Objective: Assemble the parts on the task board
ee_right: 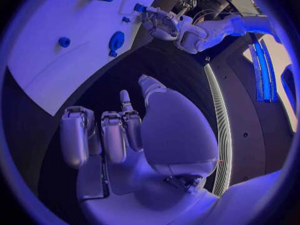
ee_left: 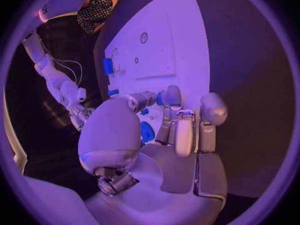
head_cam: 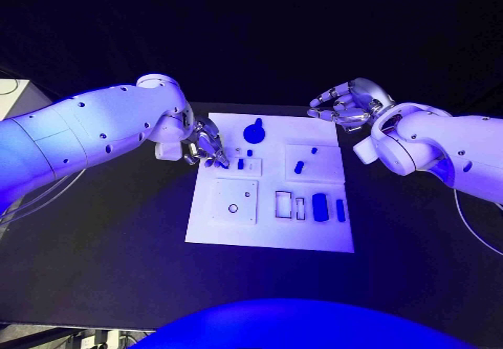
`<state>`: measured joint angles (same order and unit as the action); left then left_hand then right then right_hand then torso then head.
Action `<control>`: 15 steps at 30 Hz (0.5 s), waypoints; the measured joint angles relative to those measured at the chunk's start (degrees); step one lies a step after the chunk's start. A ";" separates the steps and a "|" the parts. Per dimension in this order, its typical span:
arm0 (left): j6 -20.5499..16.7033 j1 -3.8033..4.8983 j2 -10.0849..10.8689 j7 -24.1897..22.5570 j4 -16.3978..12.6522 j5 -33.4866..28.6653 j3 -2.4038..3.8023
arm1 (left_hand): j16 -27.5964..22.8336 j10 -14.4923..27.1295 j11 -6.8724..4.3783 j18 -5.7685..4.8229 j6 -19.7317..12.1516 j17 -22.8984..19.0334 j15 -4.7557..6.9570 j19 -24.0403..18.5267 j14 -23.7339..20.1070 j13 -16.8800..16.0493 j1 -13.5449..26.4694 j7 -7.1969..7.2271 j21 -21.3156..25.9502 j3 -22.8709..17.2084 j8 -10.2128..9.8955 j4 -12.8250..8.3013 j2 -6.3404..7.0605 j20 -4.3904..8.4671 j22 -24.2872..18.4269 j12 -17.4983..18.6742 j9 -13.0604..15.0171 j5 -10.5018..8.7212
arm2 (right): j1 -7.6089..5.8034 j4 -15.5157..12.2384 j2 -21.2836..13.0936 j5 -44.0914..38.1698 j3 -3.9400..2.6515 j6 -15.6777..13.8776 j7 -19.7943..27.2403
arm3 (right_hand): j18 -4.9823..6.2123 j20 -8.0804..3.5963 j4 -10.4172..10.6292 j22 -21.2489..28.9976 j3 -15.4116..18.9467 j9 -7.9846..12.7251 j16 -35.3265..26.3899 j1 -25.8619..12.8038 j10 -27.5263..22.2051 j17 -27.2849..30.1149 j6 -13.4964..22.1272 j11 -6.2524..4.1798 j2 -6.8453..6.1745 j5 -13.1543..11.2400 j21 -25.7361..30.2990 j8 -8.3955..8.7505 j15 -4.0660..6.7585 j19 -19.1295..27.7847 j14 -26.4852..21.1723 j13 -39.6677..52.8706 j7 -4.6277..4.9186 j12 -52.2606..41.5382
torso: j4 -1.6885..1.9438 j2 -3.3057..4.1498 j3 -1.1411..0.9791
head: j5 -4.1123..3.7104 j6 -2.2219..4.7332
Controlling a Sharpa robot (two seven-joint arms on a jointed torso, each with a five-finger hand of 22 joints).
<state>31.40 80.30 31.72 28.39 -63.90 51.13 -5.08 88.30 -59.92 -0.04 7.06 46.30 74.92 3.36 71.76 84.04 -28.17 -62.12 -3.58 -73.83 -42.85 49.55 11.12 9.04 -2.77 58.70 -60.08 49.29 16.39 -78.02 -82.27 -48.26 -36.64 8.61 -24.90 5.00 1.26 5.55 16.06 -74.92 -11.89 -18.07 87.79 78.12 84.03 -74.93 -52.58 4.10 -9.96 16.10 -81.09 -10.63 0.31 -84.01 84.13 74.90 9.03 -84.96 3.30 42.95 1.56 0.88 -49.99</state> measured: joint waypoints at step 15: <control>0.82 0.01 -0.07 0.68 0.26 -1.23 -0.05 | 0.49 -0.63 -0.26 -0.01 0.82 0.00 0.00 0.39 0.00 0.22 1.25 0.00 -0.67 0.31 0.00 -0.31 -0.56 -0.03 0.88 0.00 -0.14 2.26 | -0.01 0.00 0.00 -0.01 0.00 0.02 0.00 | 0.00 0.00 0.00 0.01 0.00 0.00 0.00 0.00 0.00 0.01 0.00 0.00 0.00 0.00 0.00 0.00 0.00 0.00 0.00 0.00 0.00 0.00 | -0.03 0.04 0.05 | 0.08 -0.01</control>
<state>32.22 80.31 31.65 29.07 -63.65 49.90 -5.13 88.79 -60.55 -0.30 7.05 47.12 74.92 3.36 72.15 84.04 -27.95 -60.87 -3.58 -74.50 -42.54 49.56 10.80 8.48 -2.80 59.57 -60.08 49.15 18.65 -78.02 -82.27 -48.26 -36.65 8.62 -24.88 5.00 1.26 5.55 16.06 -74.91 -11.89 -18.08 87.79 78.12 84.02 -74.92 -52.58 4.10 -9.96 16.10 -81.09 -10.63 0.31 -84.01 84.13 74.90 9.03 -84.96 3.27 42.99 1.61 0.96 -50.00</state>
